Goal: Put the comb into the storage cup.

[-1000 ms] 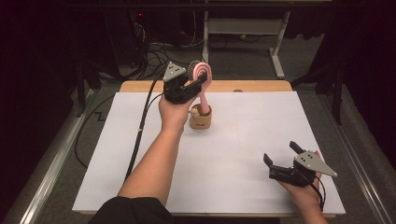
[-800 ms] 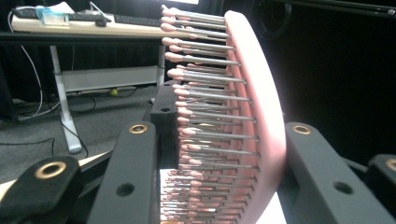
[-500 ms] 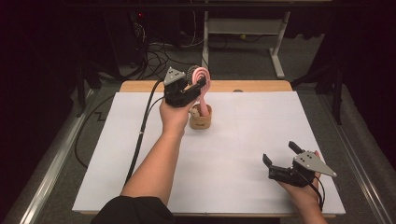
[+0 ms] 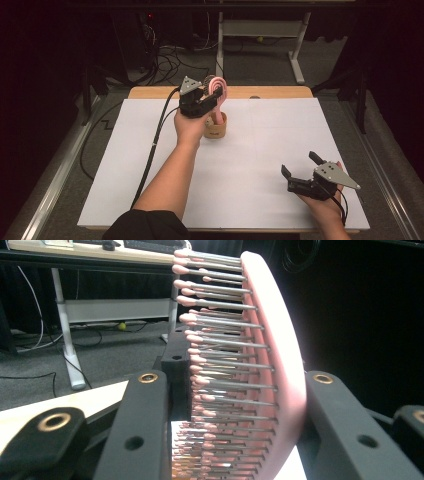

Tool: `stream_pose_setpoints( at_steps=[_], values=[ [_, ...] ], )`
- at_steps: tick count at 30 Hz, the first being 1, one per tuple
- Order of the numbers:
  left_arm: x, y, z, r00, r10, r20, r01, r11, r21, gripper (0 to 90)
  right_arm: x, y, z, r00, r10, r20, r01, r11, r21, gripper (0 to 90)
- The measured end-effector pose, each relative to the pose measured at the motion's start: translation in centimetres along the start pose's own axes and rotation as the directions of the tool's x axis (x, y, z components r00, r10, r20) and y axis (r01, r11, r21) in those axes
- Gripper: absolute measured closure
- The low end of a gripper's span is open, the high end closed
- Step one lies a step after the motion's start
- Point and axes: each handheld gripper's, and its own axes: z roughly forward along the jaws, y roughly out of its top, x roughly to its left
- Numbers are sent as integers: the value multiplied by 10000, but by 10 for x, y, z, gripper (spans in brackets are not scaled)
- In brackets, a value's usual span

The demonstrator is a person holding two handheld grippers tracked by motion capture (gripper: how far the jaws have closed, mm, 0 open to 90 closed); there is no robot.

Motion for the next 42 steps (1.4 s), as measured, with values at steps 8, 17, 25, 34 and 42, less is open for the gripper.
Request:
stream_pose_setpoints(
  at_steps=[8,17,25,34,42],
  values=[
    [5,-9,3,9997,-238,-25,238,9997,49,635,0,-1,0,10000,-44,0,44,10000,24,4],
    [5,-11,4,9997,-238,34,238,9997,83,635,1,-1,1,10000,-66,-6,66,9999,99,4],
    [7,-11,5,9994,-333,51,333,9994,96,635,2,-2,2,10000,-51,-12,51,9999,134,4],
    [9,-12,7,9989,-470,45,469,9987,203,634,1,-3,3,10000,39,-56,-38,9999,168,4],
    [11,-13,10,9984,-559,6,559,9981,272,634,0,-3,2,10000,37,-37,-36,9999,126,4]
  ],
)
